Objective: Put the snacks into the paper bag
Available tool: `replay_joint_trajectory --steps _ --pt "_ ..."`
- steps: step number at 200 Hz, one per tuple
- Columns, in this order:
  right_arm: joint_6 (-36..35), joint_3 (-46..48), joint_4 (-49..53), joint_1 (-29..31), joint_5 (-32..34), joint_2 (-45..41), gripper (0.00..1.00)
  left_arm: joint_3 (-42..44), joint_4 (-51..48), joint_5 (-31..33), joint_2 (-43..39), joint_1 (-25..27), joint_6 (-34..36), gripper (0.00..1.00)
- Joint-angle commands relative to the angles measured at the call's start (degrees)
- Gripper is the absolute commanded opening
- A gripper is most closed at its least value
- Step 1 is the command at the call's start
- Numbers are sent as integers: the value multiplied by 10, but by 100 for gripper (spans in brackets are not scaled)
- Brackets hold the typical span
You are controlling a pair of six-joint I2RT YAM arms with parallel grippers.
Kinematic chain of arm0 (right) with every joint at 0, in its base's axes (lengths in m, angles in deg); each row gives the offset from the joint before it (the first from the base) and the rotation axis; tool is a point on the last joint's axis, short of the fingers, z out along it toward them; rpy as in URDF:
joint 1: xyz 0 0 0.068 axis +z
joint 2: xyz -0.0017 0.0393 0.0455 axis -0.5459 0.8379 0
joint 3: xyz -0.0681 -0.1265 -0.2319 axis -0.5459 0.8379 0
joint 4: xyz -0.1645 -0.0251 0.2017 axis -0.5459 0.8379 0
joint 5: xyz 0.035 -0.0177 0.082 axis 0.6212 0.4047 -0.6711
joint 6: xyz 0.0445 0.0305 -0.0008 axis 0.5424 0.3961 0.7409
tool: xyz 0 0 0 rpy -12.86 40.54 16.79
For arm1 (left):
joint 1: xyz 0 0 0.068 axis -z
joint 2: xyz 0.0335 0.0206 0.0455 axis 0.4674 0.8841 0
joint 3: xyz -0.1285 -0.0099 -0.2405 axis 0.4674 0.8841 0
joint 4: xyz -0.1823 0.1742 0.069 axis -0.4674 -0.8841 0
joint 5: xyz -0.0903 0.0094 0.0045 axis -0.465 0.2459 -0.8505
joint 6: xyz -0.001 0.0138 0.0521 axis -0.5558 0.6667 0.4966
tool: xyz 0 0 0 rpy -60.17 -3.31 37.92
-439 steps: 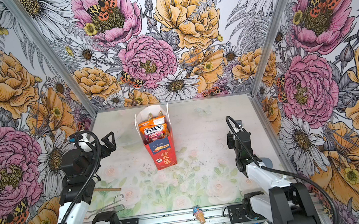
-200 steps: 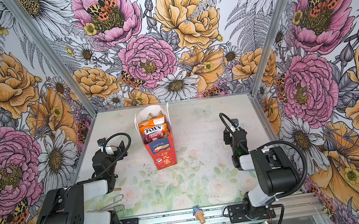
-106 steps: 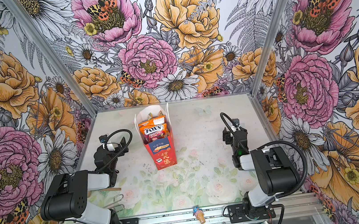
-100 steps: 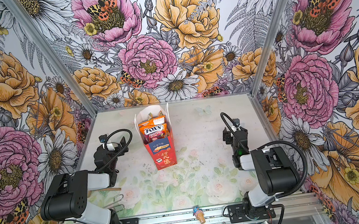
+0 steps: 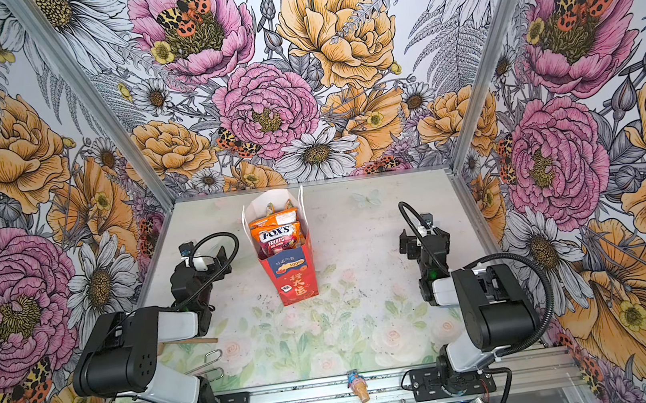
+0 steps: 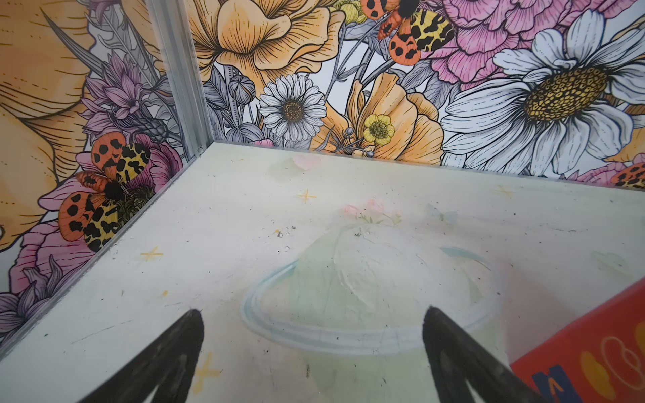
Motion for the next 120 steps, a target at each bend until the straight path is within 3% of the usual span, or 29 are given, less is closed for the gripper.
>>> replay_joint_trajectory --steps 1,42,84,120 --pt "3 -14 -9 -2 -3 3 100 -2 5 14 -1 3 5 99" --pt "3 -13 -9 -2 -2 3 100 0 8 28 -1 12 14 99" --pt "3 -13 -9 -2 -3 2 100 -1 10 81 0 32 24 99" --pt "3 -13 -9 -2 -3 2 100 -2 10 81 1 33 25 99"
